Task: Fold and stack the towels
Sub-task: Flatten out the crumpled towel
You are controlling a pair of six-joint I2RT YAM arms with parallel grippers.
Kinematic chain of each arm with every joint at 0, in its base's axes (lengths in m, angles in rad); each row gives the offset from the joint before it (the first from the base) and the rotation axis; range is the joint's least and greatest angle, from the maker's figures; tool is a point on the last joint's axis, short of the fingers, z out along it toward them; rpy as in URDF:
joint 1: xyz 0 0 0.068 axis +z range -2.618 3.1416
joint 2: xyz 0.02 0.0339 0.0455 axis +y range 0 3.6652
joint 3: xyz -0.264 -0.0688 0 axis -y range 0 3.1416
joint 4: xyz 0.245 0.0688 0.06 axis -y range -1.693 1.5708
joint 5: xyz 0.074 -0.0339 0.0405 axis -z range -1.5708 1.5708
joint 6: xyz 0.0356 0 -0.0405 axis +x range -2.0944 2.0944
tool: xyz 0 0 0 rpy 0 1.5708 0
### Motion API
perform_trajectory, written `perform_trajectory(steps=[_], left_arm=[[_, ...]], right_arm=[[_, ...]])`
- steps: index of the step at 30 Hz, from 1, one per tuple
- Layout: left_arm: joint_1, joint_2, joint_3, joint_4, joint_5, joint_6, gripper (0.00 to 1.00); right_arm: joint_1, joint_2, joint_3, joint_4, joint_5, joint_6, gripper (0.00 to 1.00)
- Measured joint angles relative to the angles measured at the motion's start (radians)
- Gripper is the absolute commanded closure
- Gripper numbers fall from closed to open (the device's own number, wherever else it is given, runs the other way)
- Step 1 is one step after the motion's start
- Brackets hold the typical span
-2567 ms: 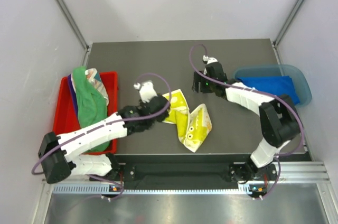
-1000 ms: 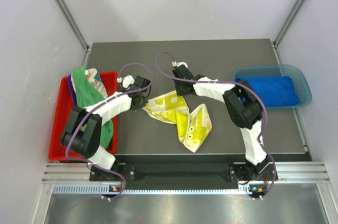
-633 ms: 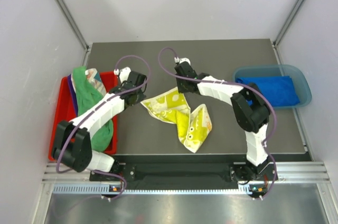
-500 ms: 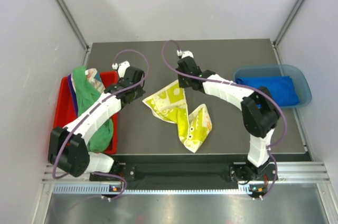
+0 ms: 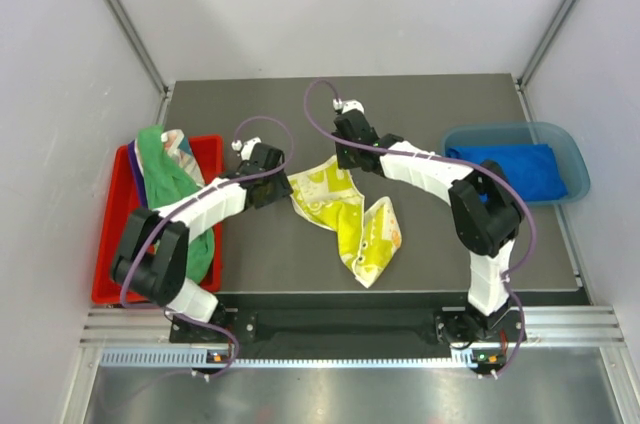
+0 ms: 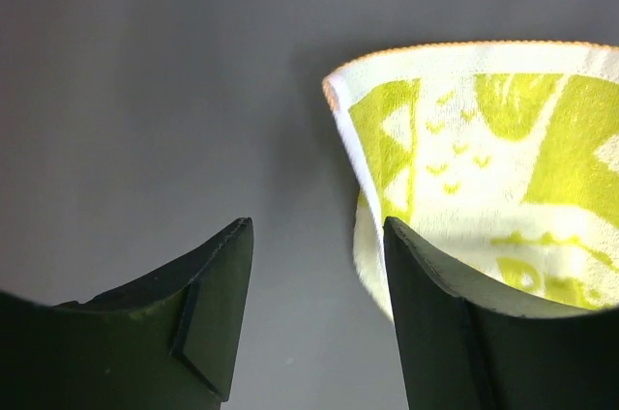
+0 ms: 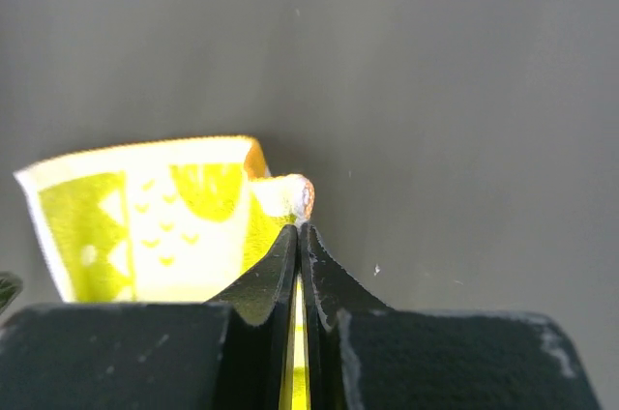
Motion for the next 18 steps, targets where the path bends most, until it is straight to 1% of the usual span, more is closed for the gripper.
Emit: perform_trajectory(steps=[4,9,12,17,18], left_arm=[[0.002,0.077,-0.014,0.093,0.035,-0.013,0.40],[0.010,0.142,-0.005,0.158,0.036,-0.028,0.47],[0.017,0.184,0.009,0.174,0.021,-0.039,0.55],[0.040,0.220,0.027,0.211,0.009,-0.048,0.64],[0.045,0.221,0.027,0.218,0.008,-0.047,0.69]], right_arm=[[0.000,0.009,-0.021,-0.005,0.000,0.000,1.00],[0.000,0.009,-0.025,-0.002,0.000,0.000,1.00],[0.000,0.009,-0.025,0.001,0.000,0.000,1.00],[-0.005,0.009,-0.037,0.005,0.000,0.000,1.00],[-0.006,0.009,-0.038,0.004,0.000,0.000,1.00]])
